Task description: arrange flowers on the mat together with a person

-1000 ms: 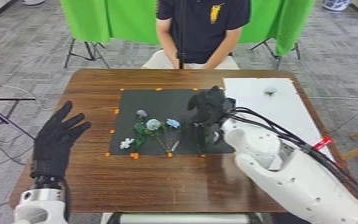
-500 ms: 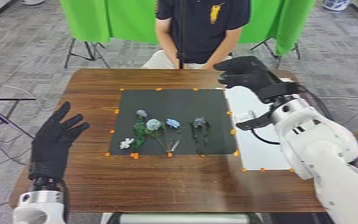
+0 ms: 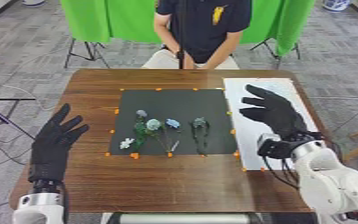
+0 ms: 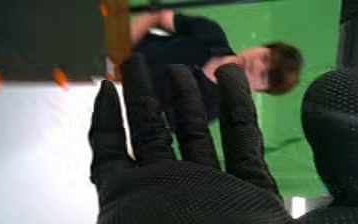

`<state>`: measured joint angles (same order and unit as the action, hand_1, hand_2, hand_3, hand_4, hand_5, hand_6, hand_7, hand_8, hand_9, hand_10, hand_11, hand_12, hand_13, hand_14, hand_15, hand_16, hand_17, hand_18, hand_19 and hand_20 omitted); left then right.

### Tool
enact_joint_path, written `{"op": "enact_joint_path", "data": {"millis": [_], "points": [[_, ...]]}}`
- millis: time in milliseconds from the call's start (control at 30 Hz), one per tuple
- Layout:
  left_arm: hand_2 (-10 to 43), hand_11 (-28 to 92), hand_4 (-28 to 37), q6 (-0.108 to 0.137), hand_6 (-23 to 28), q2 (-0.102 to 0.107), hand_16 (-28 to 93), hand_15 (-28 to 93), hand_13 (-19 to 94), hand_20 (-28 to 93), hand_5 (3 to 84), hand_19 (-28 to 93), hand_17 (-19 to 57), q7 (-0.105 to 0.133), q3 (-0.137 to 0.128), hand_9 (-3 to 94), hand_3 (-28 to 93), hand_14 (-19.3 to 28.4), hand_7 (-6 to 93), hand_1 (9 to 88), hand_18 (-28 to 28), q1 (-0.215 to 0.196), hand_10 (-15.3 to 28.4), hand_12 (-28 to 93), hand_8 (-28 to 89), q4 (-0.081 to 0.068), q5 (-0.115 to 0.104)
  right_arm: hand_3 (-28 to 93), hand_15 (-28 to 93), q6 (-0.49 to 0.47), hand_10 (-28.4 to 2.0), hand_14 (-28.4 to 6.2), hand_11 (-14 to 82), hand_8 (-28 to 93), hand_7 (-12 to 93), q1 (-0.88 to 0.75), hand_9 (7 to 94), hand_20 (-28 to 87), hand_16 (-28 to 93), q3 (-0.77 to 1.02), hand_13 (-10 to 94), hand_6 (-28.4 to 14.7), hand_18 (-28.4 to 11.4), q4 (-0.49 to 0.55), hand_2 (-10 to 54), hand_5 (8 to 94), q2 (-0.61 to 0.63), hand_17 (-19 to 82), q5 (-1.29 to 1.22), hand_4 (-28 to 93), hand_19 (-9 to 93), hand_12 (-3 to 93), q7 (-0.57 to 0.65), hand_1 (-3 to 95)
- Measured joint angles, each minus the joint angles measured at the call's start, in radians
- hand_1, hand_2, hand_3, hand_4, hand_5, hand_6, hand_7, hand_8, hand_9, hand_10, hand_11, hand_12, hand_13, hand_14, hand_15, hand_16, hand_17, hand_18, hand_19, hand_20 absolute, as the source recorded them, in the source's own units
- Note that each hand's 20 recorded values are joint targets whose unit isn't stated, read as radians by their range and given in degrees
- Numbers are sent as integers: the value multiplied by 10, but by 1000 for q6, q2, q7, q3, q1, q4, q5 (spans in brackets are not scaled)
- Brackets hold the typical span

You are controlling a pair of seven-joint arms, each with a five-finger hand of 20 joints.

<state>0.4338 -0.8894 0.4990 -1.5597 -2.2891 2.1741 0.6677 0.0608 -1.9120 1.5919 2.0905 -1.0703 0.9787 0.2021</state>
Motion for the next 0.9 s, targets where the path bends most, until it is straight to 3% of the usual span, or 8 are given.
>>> {"op": "enact_joint_path", "data": {"millis": [200, 900], "points": [[70, 181, -283, -2, 27, -10, -64, 447, 276, 152, 348, 451, -93, -11, -2, 362, 767, 255, 114, 173, 228, 0, 155, 90, -97, -1, 10, 779, 196, -1, -127, -182, 59, -119, 130, -50, 405, 159, 171, -8, 314, 36, -213, -11, 45, 380, 42, 6, -18, -283, 450, 139, -32, 169], [69, 187, -283, -6, 27, -12, -60, 447, 275, 153, 346, 450, -94, -18, -1, 362, 767, 254, 116, 177, 227, 2, 161, 96, -97, -2, 17, 789, 174, 23, -121, -181, 57, -121, 135, -95, 408, 164, 196, 19, 307, 43, -219, -33, 48, 379, 61, 0, -14, -283, 451, 144, -60, 156]]}}
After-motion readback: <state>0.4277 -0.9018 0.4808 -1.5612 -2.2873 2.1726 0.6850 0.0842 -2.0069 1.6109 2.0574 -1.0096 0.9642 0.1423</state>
